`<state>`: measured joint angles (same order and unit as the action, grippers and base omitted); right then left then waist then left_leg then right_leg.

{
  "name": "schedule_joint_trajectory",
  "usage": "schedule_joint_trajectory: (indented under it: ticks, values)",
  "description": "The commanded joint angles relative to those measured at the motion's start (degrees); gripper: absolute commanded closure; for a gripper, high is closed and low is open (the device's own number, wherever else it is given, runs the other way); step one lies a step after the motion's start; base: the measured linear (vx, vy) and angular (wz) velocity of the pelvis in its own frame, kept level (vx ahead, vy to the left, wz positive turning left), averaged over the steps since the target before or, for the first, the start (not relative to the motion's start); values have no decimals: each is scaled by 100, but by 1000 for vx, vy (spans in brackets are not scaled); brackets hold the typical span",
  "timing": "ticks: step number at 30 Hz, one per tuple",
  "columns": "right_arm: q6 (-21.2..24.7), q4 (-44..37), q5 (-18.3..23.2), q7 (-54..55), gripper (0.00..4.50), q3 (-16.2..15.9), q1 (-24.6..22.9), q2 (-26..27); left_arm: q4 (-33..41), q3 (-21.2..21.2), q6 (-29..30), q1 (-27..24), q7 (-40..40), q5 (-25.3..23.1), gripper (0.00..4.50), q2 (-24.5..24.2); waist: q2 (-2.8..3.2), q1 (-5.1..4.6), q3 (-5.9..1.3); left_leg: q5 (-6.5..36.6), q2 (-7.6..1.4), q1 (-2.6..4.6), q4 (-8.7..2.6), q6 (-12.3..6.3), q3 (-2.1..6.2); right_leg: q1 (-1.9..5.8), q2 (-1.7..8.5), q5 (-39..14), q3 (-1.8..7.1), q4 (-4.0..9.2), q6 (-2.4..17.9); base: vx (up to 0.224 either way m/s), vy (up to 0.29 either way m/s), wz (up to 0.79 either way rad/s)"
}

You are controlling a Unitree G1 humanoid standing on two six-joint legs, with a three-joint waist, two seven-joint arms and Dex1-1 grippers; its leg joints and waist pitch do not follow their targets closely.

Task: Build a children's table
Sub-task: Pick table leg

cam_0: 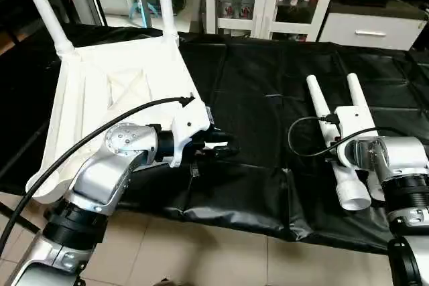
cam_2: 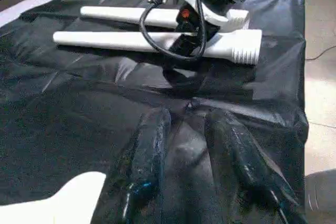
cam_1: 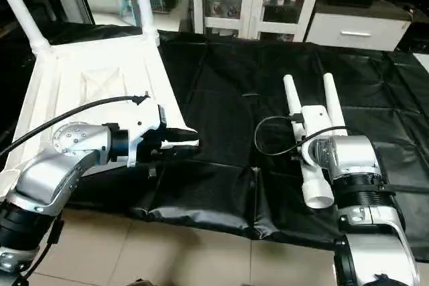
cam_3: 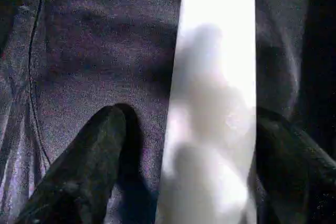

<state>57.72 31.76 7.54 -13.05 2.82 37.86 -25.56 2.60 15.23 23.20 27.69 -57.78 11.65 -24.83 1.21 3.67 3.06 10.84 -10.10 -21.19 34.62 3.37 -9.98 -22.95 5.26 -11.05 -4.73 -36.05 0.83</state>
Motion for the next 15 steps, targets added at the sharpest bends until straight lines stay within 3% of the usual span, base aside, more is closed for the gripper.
schedule_joint_trajectory:
  ticks: [1,7,8,10,15]
  values:
    - [-48,133,-68,-32,120,17,80,-52,146,-33,166,-10,41,67,310,-75,-95,25,-394,602,-237,43,-372,-28,38,318,312,-771,299,394,1247,0,0,0]
    - [-65,92,-28,62,171,175,55,-43,91,-91,149,-40,157,26,310,-32,-126,28,-399,597,-230,45,-372,2,37,330,306,-630,307,384,1258,0,0,0]
    - [-22,40,-3,43,193,202,33,-55,91,-94,155,-24,183,30,310,-9,-161,22,-397,570,-229,39,-371,-19,32,333,305,-595,309,386,1263,0,0,0]
    - [-9,20,3,26,209,207,25,-72,96,-104,155,-2,225,21,310,9,-147,28,-399,519,-229,37,-366,-45,33,334,311,-566,308,377,1278,0,0,0]
    - [-47,20,4,38,252,315,30,-80,3,-126,117,38,389,-56,310,22,-175,30,-397,500,-227,36,-359,-87,27,336,309,-587,310,378,1282,0,0,0]
